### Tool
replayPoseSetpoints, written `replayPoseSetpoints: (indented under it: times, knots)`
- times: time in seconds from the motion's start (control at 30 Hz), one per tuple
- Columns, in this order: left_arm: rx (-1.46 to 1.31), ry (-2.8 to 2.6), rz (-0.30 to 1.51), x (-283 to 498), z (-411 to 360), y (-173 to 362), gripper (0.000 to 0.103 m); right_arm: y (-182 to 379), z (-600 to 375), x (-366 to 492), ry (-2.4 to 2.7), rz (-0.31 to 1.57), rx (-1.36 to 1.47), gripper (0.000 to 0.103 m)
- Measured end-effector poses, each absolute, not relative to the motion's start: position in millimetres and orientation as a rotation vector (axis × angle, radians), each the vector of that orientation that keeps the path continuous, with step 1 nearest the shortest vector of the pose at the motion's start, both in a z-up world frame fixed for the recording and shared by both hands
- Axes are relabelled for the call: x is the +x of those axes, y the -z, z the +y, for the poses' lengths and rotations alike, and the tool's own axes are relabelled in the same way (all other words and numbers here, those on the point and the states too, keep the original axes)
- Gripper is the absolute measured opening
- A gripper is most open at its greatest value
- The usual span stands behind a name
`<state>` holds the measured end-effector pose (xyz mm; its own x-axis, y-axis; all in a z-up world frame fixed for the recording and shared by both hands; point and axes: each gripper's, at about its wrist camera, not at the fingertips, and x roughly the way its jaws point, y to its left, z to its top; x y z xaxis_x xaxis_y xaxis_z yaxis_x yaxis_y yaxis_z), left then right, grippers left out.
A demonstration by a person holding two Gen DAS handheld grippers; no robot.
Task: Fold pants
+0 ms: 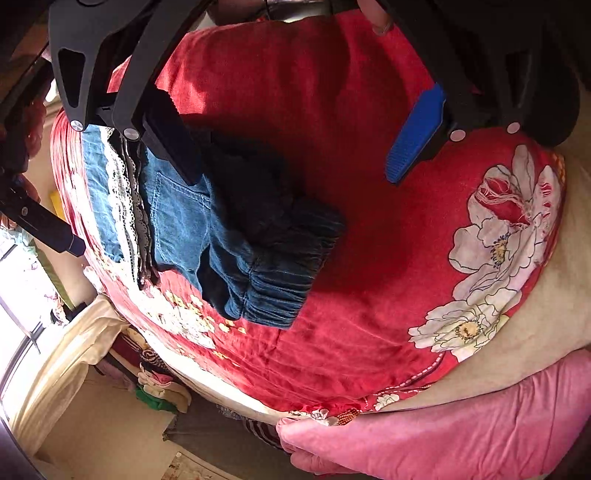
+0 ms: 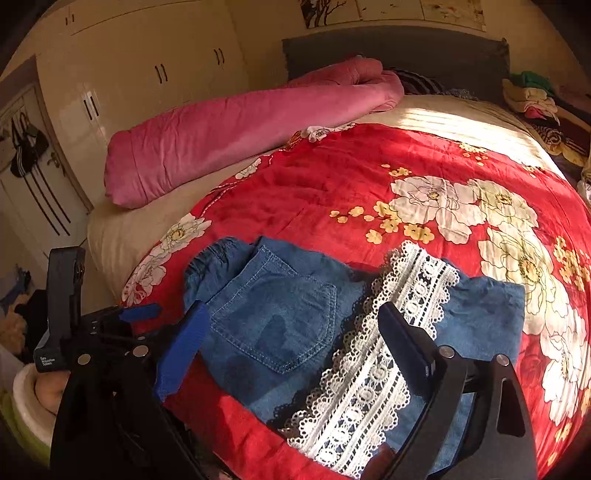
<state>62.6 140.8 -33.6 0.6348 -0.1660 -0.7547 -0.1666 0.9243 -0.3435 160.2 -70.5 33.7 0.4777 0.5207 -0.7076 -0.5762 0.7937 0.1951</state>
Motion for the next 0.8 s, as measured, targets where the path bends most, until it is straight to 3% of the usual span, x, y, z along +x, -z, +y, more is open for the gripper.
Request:
replayPoseSetpoints:
  times: [0.53, 0.8]
  knots:
    - [-0.529, 0.139, 0.895, 80.9, 133.9, 44.6, 0.093, -9.3, 2.1, 227.6, -0.826, 0.988, -0.198, 0.092]
    - [-0.555, 0.131, 0.906, 87.9, 137.1, 52.4, 0.084, 7.7, 47.2, 256.4, -0.932, 1.087, -0.264, 0.092]
